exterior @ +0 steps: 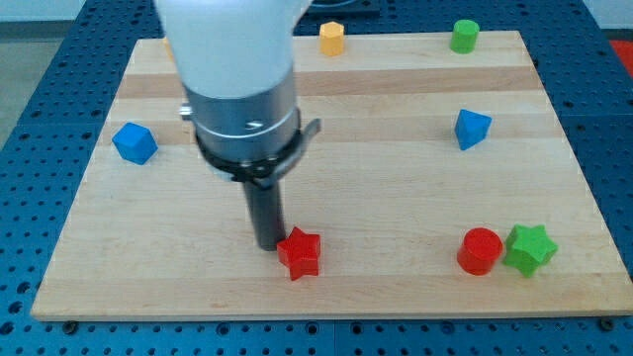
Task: Move the red star diagonally top left to the red circle
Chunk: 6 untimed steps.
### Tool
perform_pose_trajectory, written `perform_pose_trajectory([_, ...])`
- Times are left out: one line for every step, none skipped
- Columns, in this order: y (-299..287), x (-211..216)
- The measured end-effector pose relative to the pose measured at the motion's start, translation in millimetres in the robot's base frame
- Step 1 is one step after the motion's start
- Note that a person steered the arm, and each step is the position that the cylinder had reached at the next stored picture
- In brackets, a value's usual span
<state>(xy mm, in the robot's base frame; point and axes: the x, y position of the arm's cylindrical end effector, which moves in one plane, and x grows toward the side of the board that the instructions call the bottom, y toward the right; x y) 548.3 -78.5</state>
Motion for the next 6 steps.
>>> perform_pose_trajectory([-47,2])
perform_pose_trajectory([-54,27])
perform_pose_trajectory([2,45])
perform_pose_trajectory([64,22])
perform_pose_trajectory([117,-10])
perform_pose_trajectory([123,-12])
